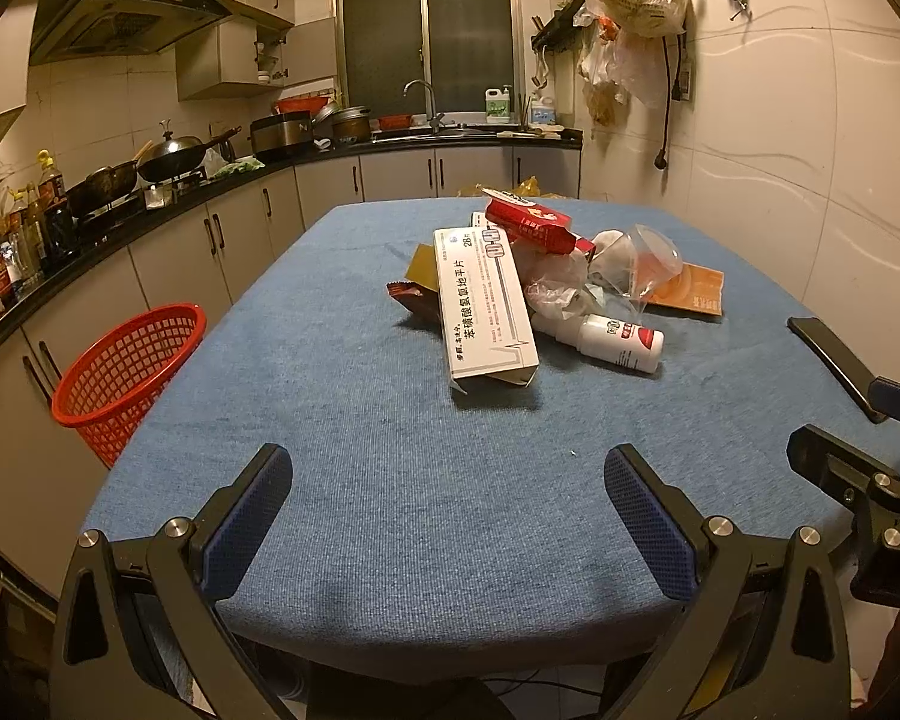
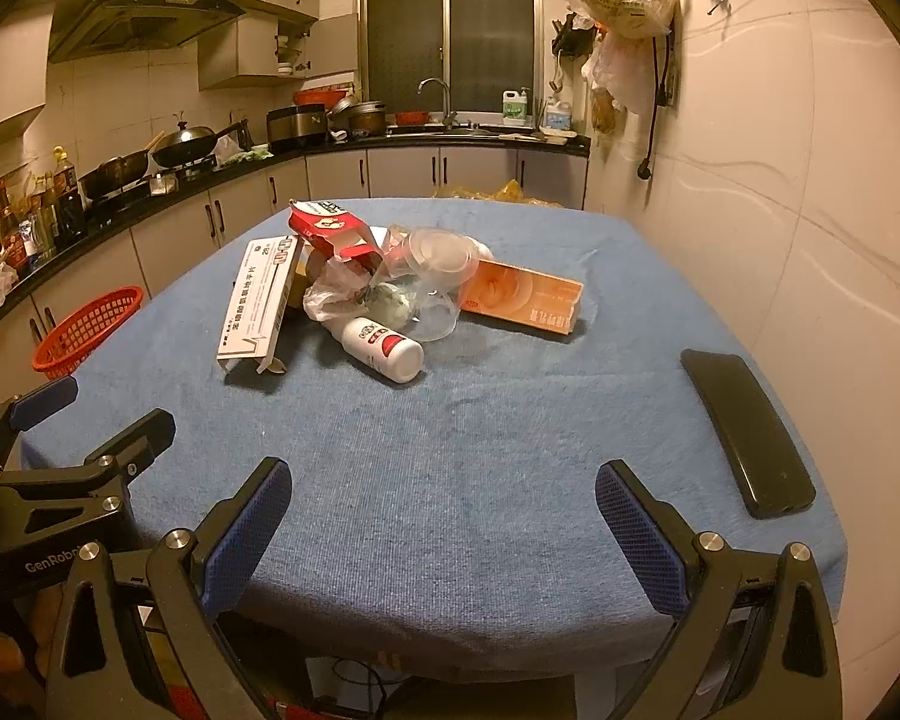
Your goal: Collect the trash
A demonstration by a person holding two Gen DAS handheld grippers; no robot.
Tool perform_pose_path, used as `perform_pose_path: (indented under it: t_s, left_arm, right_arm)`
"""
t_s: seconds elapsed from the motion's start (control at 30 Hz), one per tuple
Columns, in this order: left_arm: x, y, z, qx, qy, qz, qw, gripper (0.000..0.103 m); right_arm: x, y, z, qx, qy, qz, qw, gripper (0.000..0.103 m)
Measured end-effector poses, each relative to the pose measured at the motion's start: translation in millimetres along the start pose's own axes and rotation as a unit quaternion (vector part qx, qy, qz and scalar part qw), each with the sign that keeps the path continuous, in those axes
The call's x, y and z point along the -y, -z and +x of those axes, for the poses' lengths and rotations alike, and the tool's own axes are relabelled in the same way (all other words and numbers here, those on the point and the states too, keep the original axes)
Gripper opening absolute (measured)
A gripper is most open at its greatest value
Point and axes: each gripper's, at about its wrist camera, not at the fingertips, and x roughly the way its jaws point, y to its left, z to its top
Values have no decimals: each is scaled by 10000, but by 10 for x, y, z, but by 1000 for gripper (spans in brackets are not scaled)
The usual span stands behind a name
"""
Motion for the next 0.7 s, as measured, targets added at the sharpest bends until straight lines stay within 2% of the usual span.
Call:
perform_pose_path:
  t_s: [0.33,0.5,0.53,0.63,0.7]
  left_arm:
    - [-52,-32,58,-95,35,1,9999,103]
    - [-171,-234,165,-268,119,-33,9996,103]
    - [-199,-286,206,-336,174,-83,9992,103]
    - [-284,-425,375,-604,323,-286,9972,103]
    - [-308,-514,478,-690,425,-361,9961,103]
  right_arm:
    - [4,-21,40,-42,-99,-73,9999,103]
    - [62,-136,133,-168,-423,-259,9986,99]
    - [87,-173,175,-254,-584,-269,9976,98]
    - [160,-285,332,-519,-1108,-190,9923,80]
    - [206,-374,501,-734,-1367,-89,9878,75]
